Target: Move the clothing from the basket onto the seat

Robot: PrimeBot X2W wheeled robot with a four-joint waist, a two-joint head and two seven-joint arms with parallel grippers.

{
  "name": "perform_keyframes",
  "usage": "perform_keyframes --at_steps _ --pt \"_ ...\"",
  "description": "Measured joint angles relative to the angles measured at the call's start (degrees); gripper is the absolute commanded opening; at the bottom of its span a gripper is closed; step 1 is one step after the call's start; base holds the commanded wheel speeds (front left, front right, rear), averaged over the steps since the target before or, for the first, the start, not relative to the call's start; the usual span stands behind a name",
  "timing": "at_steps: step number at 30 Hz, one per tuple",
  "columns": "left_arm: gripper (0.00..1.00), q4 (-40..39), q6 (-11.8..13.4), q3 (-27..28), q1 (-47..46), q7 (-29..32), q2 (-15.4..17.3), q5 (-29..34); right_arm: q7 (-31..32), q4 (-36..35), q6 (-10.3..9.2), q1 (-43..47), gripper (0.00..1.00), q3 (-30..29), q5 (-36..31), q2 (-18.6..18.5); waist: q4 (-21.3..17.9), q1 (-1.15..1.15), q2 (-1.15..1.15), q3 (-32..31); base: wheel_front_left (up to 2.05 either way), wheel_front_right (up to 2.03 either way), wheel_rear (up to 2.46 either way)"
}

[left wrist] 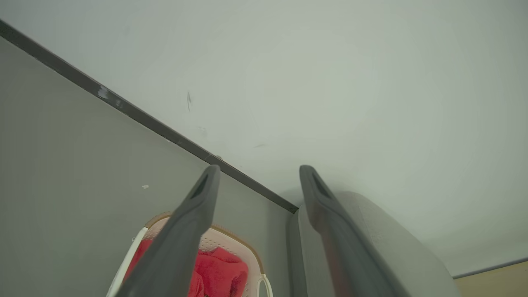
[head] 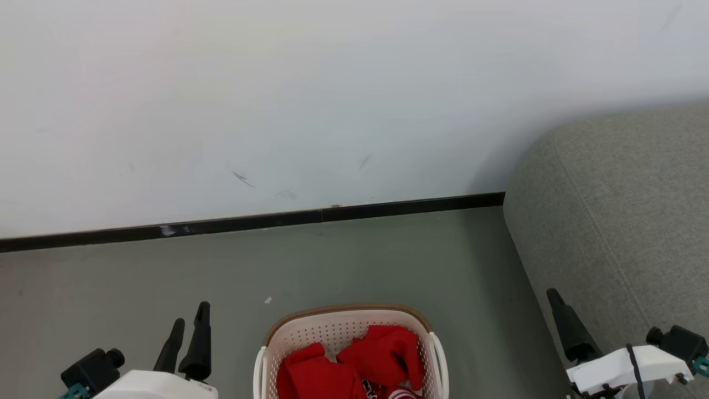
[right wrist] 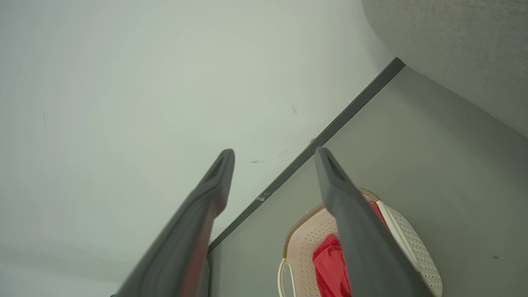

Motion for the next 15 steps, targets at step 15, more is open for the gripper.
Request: perform_keyframes --at_steps 15 --pt "1.0 -0.77 4.6 -4.44 0.01 -2.9 0.85 17.19 -2.61 -0.12 0.0 0.01 1.0 3.0 -17.72 0.11 -0.06 -0.68 0.0 0.77 0.0 0.0 0.0"
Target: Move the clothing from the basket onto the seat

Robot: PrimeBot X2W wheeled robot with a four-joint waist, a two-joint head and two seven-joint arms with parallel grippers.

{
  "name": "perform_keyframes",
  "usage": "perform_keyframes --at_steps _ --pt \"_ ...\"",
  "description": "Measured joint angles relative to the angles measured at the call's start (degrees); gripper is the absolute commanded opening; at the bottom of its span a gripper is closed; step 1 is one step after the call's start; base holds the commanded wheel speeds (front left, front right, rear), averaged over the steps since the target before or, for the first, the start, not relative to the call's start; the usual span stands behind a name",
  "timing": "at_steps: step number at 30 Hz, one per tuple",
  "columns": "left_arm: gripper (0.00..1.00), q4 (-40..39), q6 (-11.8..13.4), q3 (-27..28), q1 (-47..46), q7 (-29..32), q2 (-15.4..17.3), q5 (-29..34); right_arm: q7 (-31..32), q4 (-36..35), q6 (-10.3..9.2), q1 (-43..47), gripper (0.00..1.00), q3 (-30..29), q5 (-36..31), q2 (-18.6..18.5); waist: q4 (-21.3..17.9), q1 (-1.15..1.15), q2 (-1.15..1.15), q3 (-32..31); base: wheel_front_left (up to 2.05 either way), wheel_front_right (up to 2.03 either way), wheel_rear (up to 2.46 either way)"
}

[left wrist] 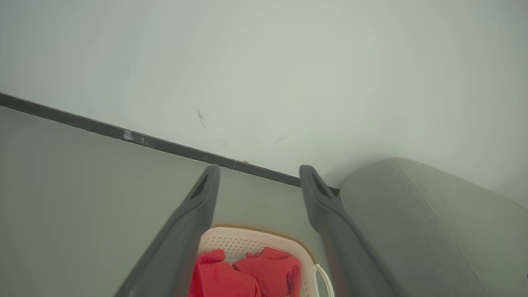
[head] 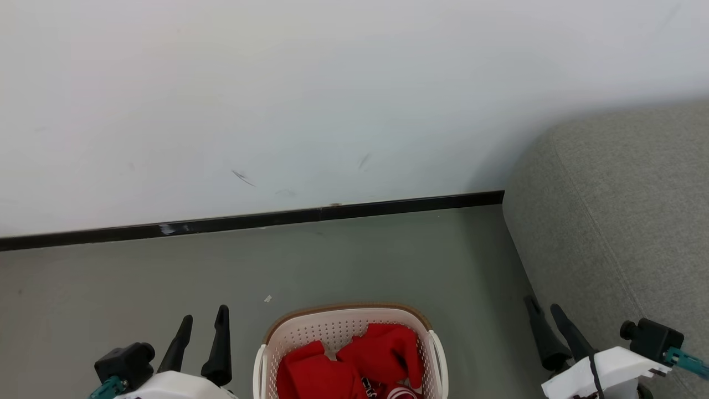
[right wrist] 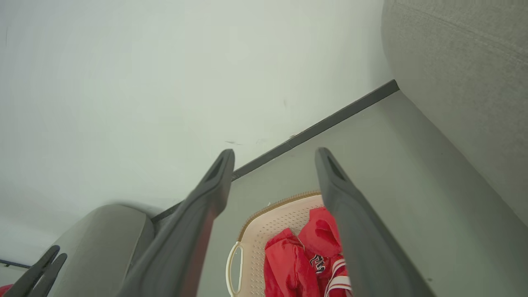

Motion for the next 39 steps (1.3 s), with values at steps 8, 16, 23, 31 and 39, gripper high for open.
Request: perform_keyframes --at_steps 8,16,23,31,39 --pt "1.0 0.26 2.88 -1.44 0.01 -1.71 0.01 7.22 -1.67 -0.08 0.0 -0.03 1.0 0.32 -8.13 0.2 -0.04 -0.21 0.0 0.62 0.0 0.0 0.0" --pt "1.0 0.96 5.12 -2.79 0.01 -3.45 0.03 13.81 -3.0 -0.14 0.0 -0.07 1.0 0.43 -15.88 0.49 -0.02 -0.26 0.0 0.98 0.0 0.0 0.0" --pt "1.0 1.44 6.75 -4.15 0.0 -4.88 0.07 19.25 -4.54 -0.09 0.01 -0.08 1.0 0.64 -22.43 0.68 -0.04 -0.27 0.0 1.17 0.0 0.0 0.0" --pt "1.0 1.92 9.53 -4.83 -0.01 -6.52 0.03 24.86 -5.98 -0.09 0.01 -0.2 1.0 0.99 -30.03 0.73 -0.06 -0.28 0.0 1.22 0.0 0.0 0.0" --pt "1.0 2.08 11.29 -5.97 -0.61 -8.05 0.05 30.77 -7.54 -0.31 0.01 -1.23 1.0 1.93 -37.2 0.73 -0.04 -0.28 0.0 1.13 0.0 0.0 0.0"
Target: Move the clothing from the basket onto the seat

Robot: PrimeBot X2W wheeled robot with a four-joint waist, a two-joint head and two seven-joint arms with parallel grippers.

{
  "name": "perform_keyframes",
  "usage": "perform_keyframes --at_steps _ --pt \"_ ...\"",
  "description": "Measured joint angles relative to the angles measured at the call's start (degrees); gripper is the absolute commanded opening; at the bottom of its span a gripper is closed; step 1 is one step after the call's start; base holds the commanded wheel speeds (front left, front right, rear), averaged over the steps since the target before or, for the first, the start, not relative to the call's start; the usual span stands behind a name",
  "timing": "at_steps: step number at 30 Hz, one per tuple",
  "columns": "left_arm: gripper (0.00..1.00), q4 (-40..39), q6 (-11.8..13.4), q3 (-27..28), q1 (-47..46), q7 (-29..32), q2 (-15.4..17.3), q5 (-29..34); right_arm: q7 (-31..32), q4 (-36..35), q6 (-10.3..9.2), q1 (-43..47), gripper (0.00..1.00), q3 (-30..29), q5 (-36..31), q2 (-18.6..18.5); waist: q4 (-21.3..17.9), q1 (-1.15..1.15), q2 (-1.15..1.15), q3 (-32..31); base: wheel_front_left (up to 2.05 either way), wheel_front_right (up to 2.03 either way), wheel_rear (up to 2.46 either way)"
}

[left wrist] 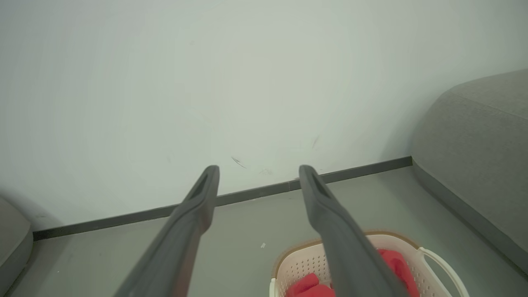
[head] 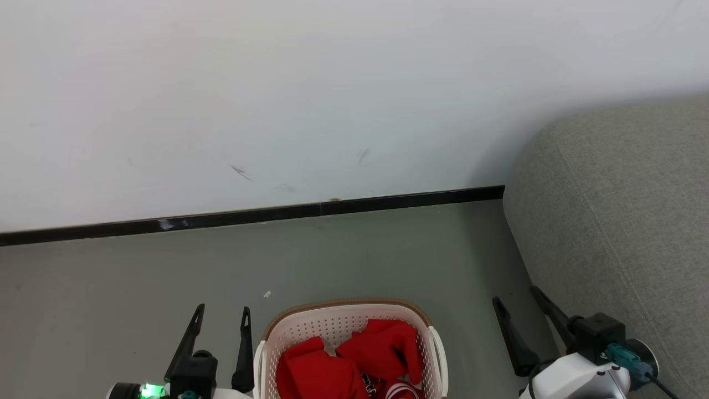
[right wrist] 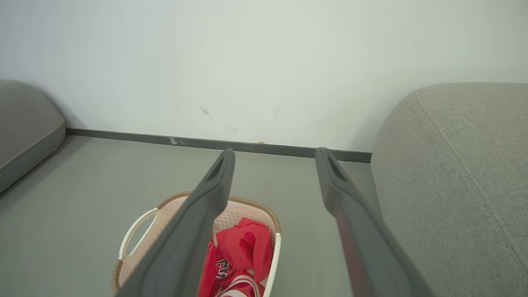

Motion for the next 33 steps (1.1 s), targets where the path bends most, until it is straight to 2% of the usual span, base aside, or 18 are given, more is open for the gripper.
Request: perform_keyframes --at_steps 33 --pt "1.0 2.71 0.4 2.23 -0.23 0.0 -0.24 -3.93 0.0 -0.08 0.0 0.31 1.0 -1.42 1.85 0.05 0.17 -0.01 0.0 -1.68 0.0 0.0 0.0"
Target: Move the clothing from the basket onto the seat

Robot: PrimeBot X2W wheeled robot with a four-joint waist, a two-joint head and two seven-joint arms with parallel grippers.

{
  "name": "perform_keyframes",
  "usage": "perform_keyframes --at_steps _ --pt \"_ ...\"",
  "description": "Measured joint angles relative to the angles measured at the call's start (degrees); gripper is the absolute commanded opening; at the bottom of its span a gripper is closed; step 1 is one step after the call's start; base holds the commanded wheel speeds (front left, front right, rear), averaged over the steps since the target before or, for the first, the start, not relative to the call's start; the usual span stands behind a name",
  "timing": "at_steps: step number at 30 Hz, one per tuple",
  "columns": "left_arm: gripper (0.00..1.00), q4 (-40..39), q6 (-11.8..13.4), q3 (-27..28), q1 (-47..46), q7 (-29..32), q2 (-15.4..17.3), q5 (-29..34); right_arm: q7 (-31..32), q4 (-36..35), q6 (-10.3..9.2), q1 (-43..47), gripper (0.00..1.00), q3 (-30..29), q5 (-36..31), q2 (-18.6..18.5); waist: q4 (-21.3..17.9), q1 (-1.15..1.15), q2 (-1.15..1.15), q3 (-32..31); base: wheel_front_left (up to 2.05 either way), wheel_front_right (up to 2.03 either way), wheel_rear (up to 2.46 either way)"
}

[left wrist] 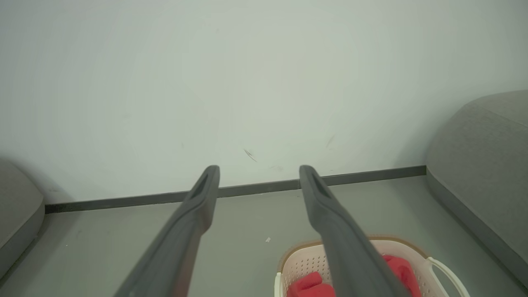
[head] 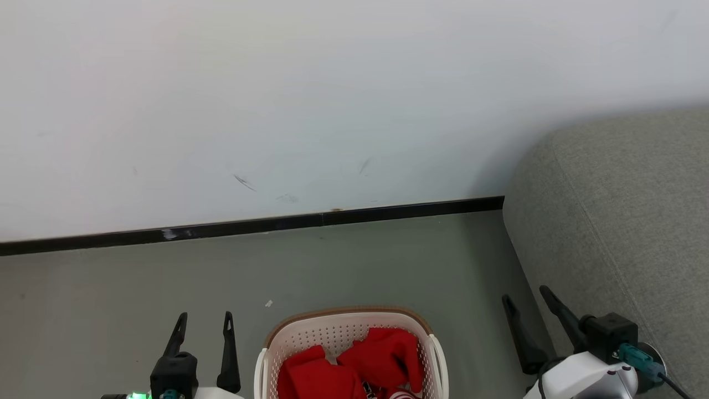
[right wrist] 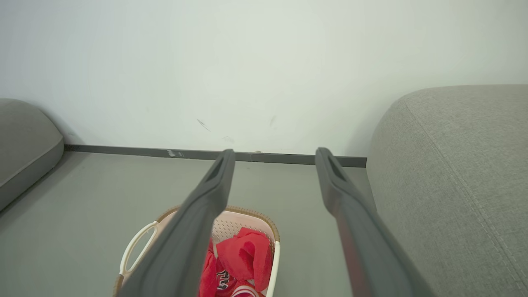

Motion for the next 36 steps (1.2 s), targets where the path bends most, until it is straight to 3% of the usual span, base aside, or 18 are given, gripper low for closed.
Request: perform_keyframes --at_steps 36 --pt "1.0 2.09 -0.77 -0.94 -0.34 0.0 0.23 0.27 -0.01 -3.35 0.0 1.58 1.0 -1.79 0.21 0.07 -0.54 -0.01 0.0 1.77 0.0 0.0 0.0"
